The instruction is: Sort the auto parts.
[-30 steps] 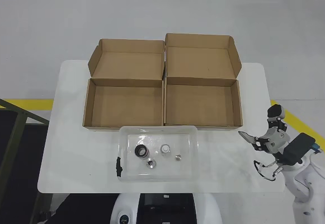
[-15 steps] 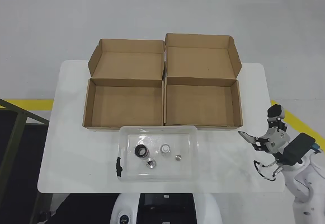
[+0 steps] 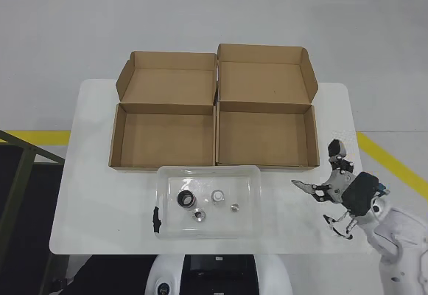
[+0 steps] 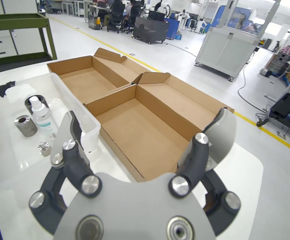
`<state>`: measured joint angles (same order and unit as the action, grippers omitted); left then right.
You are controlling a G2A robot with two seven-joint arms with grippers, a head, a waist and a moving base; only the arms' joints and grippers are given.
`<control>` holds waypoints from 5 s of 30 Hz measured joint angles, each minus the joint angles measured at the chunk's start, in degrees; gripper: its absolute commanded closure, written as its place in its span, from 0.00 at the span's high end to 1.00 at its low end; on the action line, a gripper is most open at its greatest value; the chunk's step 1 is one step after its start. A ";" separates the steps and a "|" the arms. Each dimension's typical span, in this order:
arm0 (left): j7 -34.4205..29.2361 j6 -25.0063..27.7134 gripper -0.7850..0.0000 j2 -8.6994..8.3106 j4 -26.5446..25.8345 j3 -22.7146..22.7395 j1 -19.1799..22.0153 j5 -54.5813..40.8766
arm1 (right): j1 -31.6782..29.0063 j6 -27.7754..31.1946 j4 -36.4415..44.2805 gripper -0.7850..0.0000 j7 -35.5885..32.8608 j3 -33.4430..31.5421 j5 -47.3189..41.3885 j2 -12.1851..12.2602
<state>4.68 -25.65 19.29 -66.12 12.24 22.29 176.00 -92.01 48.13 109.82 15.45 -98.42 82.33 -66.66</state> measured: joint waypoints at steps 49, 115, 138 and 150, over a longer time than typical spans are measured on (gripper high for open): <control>0.00 0.00 1.00 0.00 0.00 0.00 0.00 0.00 | 20.96 3.20 -6.18 0.90 -34.02 37.68 -0.41 -0.91; 0.00 0.00 1.00 0.00 0.00 0.00 0.00 0.00 | 29.63 1.94 10.17 0.00 -27.01 27.70 -29.38 1.71; 0.00 0.00 1.00 0.00 0.00 0.00 0.00 0.00 | 26.26 -2.80 14.87 0.00 -11.62 21.95 -32.41 1.47; 0.00 0.00 1.00 0.00 0.00 0.00 0.00 0.00 | 25.49 -1.43 13.46 0.00 -13.00 22.50 -28.22 1.59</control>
<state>4.68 -25.65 19.29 -66.12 12.24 22.29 176.00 -66.52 46.70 123.27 2.45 -75.93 54.11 -65.07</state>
